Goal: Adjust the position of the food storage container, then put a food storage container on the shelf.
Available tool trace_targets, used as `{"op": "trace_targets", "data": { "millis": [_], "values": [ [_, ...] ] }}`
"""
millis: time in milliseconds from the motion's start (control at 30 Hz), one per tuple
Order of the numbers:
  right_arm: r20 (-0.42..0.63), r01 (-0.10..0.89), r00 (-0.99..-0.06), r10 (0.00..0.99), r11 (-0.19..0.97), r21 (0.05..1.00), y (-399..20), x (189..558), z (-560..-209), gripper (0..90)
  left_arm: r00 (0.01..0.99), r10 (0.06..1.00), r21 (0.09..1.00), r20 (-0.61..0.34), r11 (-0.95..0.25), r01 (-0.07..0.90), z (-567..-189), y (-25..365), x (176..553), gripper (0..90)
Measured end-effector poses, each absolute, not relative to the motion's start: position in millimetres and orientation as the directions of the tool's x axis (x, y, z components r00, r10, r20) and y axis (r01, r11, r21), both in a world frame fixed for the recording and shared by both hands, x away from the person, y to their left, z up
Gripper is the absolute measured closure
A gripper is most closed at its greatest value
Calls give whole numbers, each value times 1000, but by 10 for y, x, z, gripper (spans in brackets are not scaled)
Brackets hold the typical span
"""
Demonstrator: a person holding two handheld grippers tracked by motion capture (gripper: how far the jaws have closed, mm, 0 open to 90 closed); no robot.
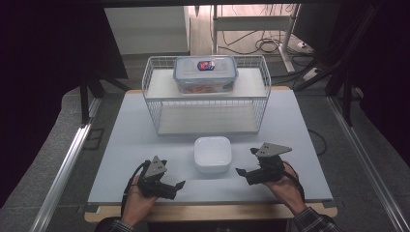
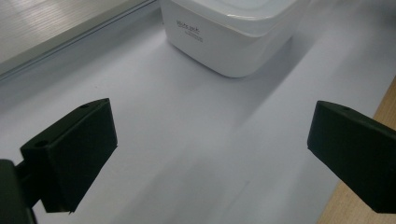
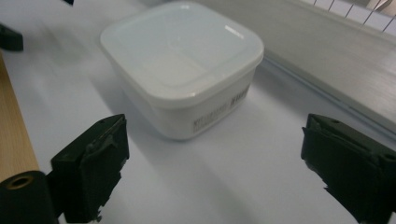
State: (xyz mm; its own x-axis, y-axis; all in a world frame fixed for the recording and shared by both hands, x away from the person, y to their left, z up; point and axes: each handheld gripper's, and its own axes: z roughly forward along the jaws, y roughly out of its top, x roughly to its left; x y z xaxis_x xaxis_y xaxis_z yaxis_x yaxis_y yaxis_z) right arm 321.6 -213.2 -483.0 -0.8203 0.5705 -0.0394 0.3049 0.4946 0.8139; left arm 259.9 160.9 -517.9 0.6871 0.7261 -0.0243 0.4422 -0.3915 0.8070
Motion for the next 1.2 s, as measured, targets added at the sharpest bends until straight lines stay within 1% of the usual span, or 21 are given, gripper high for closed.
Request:
{"op": "trace_targets", "data": {
  "millis": [167,367,467,600,633,733,900,933,967,1000,1067,1100,1133,1200],
  "values": [
    [-25,329,-819,574,505,798,-2162,3218,-4902,65,688,725,804,-17,-399,441,-5188,1604,2600,12],
    [-22,330,-818,574,502,799,-2177,3231,-4905,55,693,721,811,-4,-403,424,-5186,1605,2595,14],
    [-16,335,-822,570,506,795,-2188,3244,-4898,45,699,714,825,-30,-377,421,-5196,1623,2613,14],
    [-13,340,-819,574,503,794,-2193,3264,-4898,34,708,705,817,-53,-377,436,-5204,1610,2629,14],
    [-6,344,-820,572,502,794,-2194,3282,-4895,34,708,703,805,-64,-383,453,-5188,1588,2637,14],
    [-10,344,-821,571,508,790,-2177,3296,-4875,36,705,707,799,-43,-399,449,-5148,1551,2647,13],
    [-9,345,-822,569,511,787,-2136,3311,-4847,24,702,709,803,-66,-380,459,-5085,1536,2701,7],
    [-2,352,-821,571,509,785,-2106,3331,-4831,15,690,719,812,-89,-349,468,-5042,1545,2746,20],
    [-2,352,-821,571,509,785,-2106,3331,-4831,15,690,719,812,-89,-349,468,-5042,1545,2746,28],
    [-2,362,-817,577,516,777,-2068,3355,-4828,15,685,720,820,-109,-324,471,-5001,1551,2796,35],
    [1,361,-821,571,518,776,-2053,3364,-4830,13,683,721,823,-118,-314,474,-4984,1553,2822,44],
    [6,362,-827,563,524,771,-2025,3382,-4822,16,681,722,824,-125,-307,476,-4971,1554,2848,68],
    [9,364,-827,562,523,771,-2009,3391,-4810,31,686,714,823,-140,-302,482,-4948,1550,2904,77],
    [18,371,-826,563,520,769,-1985,3415,-4770,62,691,713,817,-121,-323,477,-4910,1522,2950,90]
  ]
}}
